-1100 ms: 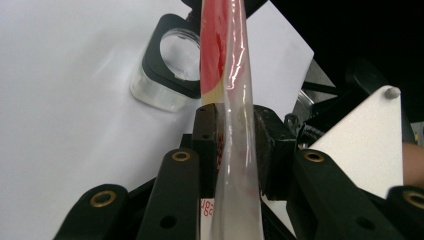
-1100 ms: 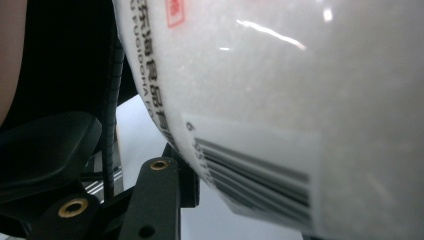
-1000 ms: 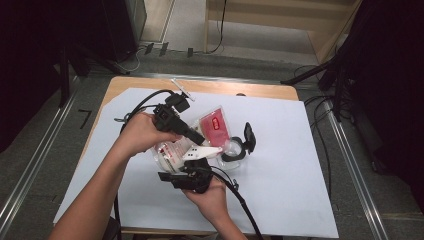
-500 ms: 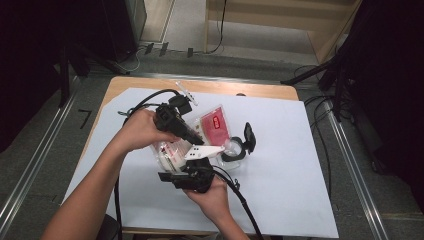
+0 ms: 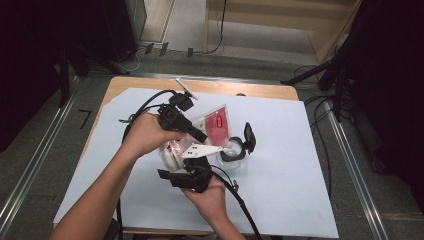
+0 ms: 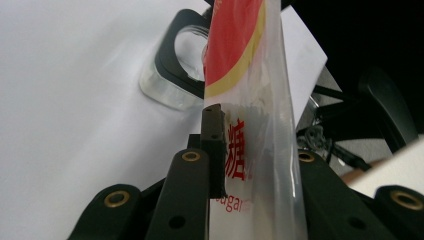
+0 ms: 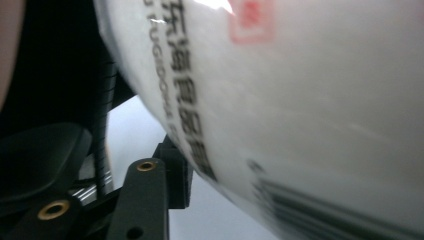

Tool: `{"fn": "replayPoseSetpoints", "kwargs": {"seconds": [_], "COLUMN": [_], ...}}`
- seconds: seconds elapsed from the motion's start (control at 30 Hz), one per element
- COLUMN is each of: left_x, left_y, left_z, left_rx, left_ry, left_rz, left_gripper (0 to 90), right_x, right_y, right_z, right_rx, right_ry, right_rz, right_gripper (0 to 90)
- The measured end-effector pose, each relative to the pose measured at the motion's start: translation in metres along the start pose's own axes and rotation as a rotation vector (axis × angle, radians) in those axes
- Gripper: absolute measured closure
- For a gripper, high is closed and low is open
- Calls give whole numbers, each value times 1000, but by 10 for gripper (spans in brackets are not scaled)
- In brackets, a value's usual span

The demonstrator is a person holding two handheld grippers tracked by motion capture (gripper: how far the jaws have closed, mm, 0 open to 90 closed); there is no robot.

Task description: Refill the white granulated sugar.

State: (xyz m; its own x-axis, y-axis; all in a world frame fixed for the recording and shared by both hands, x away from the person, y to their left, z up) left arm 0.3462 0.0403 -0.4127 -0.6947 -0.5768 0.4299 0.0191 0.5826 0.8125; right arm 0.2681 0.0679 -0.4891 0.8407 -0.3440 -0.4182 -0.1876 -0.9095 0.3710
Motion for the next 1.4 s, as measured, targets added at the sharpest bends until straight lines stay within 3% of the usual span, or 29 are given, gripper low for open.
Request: {"fn": "replayPoseSetpoints", "kwargs": {"seconds": [0.1, 0.17, 0.4, 0.47, 0.57, 0.7, 0.73, 0.83, 0.87, 0.93, 1.07, 1.23, 1.27, 1.4], "left_x": [0, 2, 7, 8, 11, 14, 13, 12, 12, 11, 13, 17, 19, 22], "left_y": [-2, -3, -2, -1, 3, 3, 1, 0, -1, 0, 0, 1, 1, 2], "left_z": [-3, -5, -8, -10, -12, -14, -14, -14, -15, -14, -16, -20, -21, -21], "left_rx": [8, 21, 25, 19, 20, 19, 8, -5, -2, -18, -4, 37, 49, 56], "left_ry": [27, 24, 22, 14, 12, 7, 5, 0, 8, 9, 23, -1, -25, -24], "left_rz": [-16, -23, -3, -8, 4, -14, -38, -54, -74, -70, -63, -52, -60, -52], "left_gripper": [804, 794, 736, 714, 713, 728, 753, 801, 811, 813, 800, 755, 754, 754], "right_x": [3, 6, 5, 3, 1, 1, 1, 1, 1, 0, 3, 4, 4, 3], "right_y": [-1, 1, 4, 4, 6, 8, 7, 6, 5, 4, 5, 7, 8, 10], "right_z": [-1, -3, -7, -10, -12, -14, -13, -13, -11, -11, -11, -14, -14, -16], "right_rx": [2, 19, 54, 72, 83, 92, 87, 82, 74, 71, 75, 106, 116, 140], "right_ry": [-25, -63, -98, -137, -148, -142, -139, -128, -101, -78, -71, -106, -110, -120], "right_rz": [38, 49, 24, -11, -22, -20, -15, -11, 2, 21, 41, 10, 10, 5], "right_gripper": [555, 615, 623, 622, 620, 615, 610, 600, 569, 577, 614, 621, 622, 621]}}
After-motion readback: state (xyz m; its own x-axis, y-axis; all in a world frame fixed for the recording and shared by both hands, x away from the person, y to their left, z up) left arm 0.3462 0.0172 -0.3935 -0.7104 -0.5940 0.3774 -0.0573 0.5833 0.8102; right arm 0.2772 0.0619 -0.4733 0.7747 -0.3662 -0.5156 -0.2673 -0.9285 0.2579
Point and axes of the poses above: each handheld gripper's, and its own axes: y roughly backward along the jaws, z roughly out of its underside, x roughly to its right, the point moved 9 cm from there along -y, roughly forward along the jaws, and after that the axes turned 5 degrees about -z, right-handed, at the moved point
